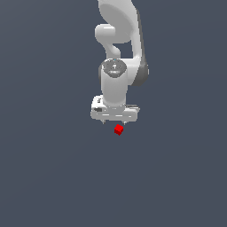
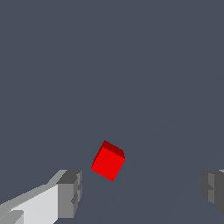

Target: Pick up the red cube and move it to a goal position.

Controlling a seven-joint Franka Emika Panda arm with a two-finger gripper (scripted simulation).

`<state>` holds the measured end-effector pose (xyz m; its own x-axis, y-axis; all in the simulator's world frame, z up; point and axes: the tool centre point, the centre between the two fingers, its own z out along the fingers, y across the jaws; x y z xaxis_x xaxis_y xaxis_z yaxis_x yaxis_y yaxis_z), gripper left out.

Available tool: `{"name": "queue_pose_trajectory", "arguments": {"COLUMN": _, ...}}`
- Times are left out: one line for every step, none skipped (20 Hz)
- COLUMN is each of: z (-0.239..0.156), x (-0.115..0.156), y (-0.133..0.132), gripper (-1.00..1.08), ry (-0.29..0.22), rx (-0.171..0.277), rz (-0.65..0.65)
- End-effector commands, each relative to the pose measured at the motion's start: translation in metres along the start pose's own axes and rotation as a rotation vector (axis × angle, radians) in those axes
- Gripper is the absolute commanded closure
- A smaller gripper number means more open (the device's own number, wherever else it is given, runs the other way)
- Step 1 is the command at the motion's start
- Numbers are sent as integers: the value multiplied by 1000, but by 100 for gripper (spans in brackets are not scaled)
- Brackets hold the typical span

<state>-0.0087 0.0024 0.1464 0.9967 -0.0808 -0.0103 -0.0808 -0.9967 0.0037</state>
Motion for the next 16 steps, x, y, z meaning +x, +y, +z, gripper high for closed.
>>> {"name": "queue_pose_trajectory", "arguments": {"z": 10, "x": -4, "y": -1, "gripper": -92, "ry": 0, "rx": 0, "rz": 41}}
{"name": "queue_pose_trajectory", "arguments": {"z": 15, "x": -5, "y": -2, "gripper": -92, "ry": 1, "rx": 0, "rz": 60}}
{"name": "queue_pose_trajectory", "arguments": {"z": 20, "x": -7, "y": -3, "gripper": -92, "ry": 1, "rx": 1, "rz": 81}}
{"name": "queue_pose_trajectory", "arguments": {"z": 26, "x": -9, "y": -3, "gripper": -92, "ry": 2, "rx": 1, "rz": 103}}
{"name": "queue_pose_trajectory", "arguments": {"z": 32, "x": -11, "y": -4, "gripper": -92, "ry": 2, "rx": 1, "rz": 127}}
{"name": "queue_pose_trajectory", "arguments": {"z": 38, "x": -13, "y": -5, "gripper": -92, "ry": 3, "rx": 1, "rz": 152}}
{"name": "queue_pose_trajectory", "arguments": {"z": 44, "x": -15, "y": -6, "gripper": -92, "ry": 3, "rx": 1, "rz": 178}}
{"name": "queue_pose_trajectory", "arguments": {"z": 51, "x": -17, "y": -7, "gripper": -92, "ry": 4, "rx": 1, "rz": 204}}
{"name": "queue_pose_trajectory", "arguments": {"z": 58, "x": -19, "y": -9, "gripper": -92, "ry": 4, "rx": 2, "rz": 230}}
{"name": "queue_pose_trajectory", "arguments": {"z": 64, "x": -21, "y": -10, "gripper": -92, "ry": 5, "rx": 2, "rz": 256}}
{"name": "queue_pose_trajectory", "arguments": {"z": 70, "x": -23, "y": -11, "gripper": -92, "ry": 5, "rx": 2, "rz": 280}}
{"name": "queue_pose_trajectory", "arguments": {"z": 76, "x": -24, "y": -12, "gripper": -92, "ry": 6, "rx": 2, "rz": 304}}
{"name": "queue_pose_trajectory", "arguments": {"z": 82, "x": -26, "y": -14, "gripper": -92, "ry": 6, "rx": 2, "rz": 326}}
{"name": "queue_pose_trajectory", "arguments": {"z": 87, "x": -27, "y": -15, "gripper": -92, "ry": 7, "rx": 2, "rz": 347}}
{"name": "queue_pose_trajectory", "arguments": {"z": 92, "x": -28, "y": -16, "gripper": -92, "ry": 7, "rx": 3, "rz": 366}}
{"name": "queue_pose_trajectory", "arguments": {"z": 97, "x": -29, "y": -17, "gripper": -92, "ry": 8, "rx": 3, "rz": 385}}
